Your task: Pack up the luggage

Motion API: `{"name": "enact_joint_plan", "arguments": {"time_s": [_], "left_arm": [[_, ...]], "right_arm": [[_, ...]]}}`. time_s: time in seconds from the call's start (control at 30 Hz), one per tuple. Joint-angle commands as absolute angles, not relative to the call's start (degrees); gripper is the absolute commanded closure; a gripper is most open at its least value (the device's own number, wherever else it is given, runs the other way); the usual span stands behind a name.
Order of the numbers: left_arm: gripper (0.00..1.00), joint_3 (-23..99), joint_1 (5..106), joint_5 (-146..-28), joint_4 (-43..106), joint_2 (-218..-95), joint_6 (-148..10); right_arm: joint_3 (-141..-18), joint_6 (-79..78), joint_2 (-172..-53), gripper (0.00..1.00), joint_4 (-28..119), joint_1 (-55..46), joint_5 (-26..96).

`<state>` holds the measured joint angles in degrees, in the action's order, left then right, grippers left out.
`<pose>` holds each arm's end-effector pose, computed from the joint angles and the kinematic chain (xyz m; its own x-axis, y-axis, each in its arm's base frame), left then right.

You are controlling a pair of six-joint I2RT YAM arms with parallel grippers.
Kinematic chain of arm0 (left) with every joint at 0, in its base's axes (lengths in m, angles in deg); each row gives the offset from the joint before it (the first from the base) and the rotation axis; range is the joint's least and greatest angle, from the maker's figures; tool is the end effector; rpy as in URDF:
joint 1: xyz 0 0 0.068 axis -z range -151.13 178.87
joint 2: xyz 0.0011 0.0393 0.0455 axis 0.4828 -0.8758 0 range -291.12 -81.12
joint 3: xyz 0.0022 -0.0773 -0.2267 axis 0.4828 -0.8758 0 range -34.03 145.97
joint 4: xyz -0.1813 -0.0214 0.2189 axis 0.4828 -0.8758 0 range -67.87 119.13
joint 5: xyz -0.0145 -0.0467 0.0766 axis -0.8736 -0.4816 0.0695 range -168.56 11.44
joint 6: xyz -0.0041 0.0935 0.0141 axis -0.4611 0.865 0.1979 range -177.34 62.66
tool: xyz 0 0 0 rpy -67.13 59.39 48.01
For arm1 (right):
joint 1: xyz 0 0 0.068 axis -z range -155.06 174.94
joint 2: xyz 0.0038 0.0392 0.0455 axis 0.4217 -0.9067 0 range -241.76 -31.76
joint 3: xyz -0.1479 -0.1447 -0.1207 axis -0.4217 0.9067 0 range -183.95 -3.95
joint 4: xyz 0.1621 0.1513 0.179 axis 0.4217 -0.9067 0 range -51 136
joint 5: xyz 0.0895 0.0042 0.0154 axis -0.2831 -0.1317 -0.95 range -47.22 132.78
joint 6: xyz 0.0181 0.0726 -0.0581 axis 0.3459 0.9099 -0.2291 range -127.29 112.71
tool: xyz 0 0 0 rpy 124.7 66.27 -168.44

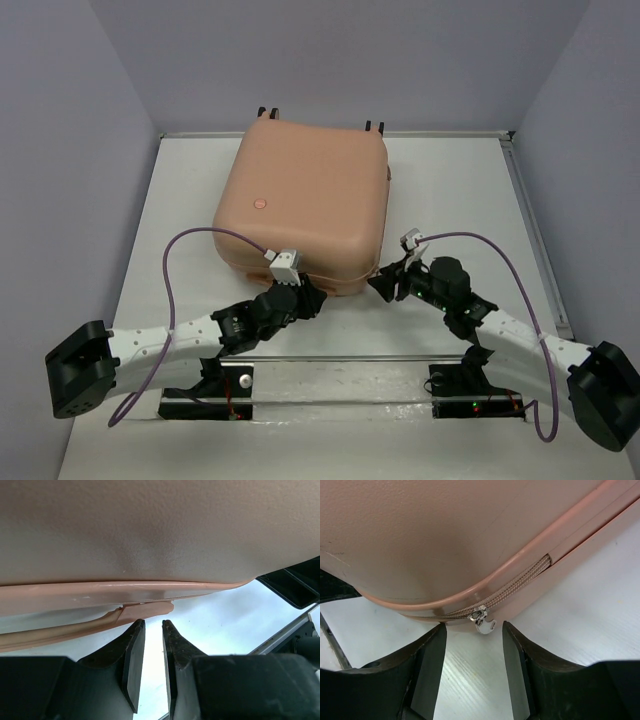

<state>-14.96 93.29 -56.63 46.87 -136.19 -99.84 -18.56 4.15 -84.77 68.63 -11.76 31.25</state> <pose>0.1531 -0.2459 0.1434 -0.5617 -0.2782 -0.7792 0.4126 0.7221 -0.5553 0.2164 0.1827 0.1332 -0.3603 -0.0262 -0.9325 -0.6819 0.6895 0.2441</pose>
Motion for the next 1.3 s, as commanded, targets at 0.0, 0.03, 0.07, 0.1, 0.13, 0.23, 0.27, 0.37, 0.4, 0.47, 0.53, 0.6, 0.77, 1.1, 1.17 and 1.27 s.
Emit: {"name": "enact_joint_plan", "arguments": {"time_s": [0.0, 0.03, 0.07, 0.1, 0.13, 0.23, 0.27, 0.37, 0.4, 0.47, 0.53, 0.6, 0.77, 1.1, 1.17, 1.27], "left_arm": [[0.69, -15.75, 93.29, -53.95, 48.73, -135.35, -99.26], [0.69, -15.75, 93.20, -53.86, 48.91, -135.61, -99.26], [0.69, -15.58, 93.29, -53.77, 49.00, -135.70, -99.18], [0.69, -15.40, 93.20, -53.69, 49.17, -136.22, -99.00], [0.69, -15.14, 93.20, -53.69, 49.26, -136.49, -98.91], [0.69, -14.35, 93.29, -53.42, 49.35, -137.28, -98.39], [0.69, -14.17, 93.29, -53.34, 49.44, -137.80, -98.30], [0.69, -13.55, 93.29, -52.63, 49.70, -138.42, -98.03], [0.69, -13.55, 93.29, -52.63, 49.70, -138.51, -97.94], [0.69, -13.38, 93.20, -52.28, 49.70, -138.60, -97.86], [0.69, -13.20, 93.29, -51.84, 49.79, -138.51, -97.77], [0.69, -13.03, 93.29, -51.14, 49.88, -138.69, -97.68], [0.69, -11.45, 92.50, -50.08, 50.84, -140.79, -96.72], [0.69, -4.78, 88.99, -49.99, 56.03, -148.61, -91.18], [0.69, -3.80, 88.72, -50.17, 56.90, -150.29, -90.13], [0.70, -2.66, 87.76, -51.57, 58.92, -151.96, -89.51]], "right_arm": [[-21.09, 1.94, -85.81, 0.48, 73.77, -11.35, 33.55], [-21.18, 1.67, -86.07, 0.51, 74.29, -11.35, 33.46], [-21.18, 1.76, -86.42, 0.59, 75.34, -11.35, 33.11], [-21.09, 1.85, -86.51, 0.63, 75.96, -11.35, 33.02], [-21.00, 1.85, -86.60, 0.67, 76.31, -11.35, 33.02], [-20.74, 1.85, -86.51, 0.77, 77.28, -11.35, 33.46], [-20.30, 2.02, -86.42, 0.78, 77.89, -11.35, 33.81], [-19.77, 2.73, -85.90, 0.84, 78.60, -11.35, 35.48], [-19.77, 2.81, -85.90, 0.84, 78.86, -11.35, 35.48], [-19.33, 2.64, -85.72, 0.93, 79.13, -11.35, 36.36], [-19.25, 2.55, -85.72, 0.93, 79.04, -11.35, 36.36], [-19.07, 2.73, -85.81, 0.93, 78.87, -11.35, 35.31], [-18.72, 5.01, -83.89, 0.93, 73.18, -13.36, 33.63], [-24.85, 12.56, -83.96, 0.93, 51.04, -31.55, 42.50], [-26.36, 14.94, -85.54, 0.93, 46.20, -36.48, 46.02], [-27.50, 18.71, -86.42, 0.93, 44.51, -42.35, 46.73]]}}
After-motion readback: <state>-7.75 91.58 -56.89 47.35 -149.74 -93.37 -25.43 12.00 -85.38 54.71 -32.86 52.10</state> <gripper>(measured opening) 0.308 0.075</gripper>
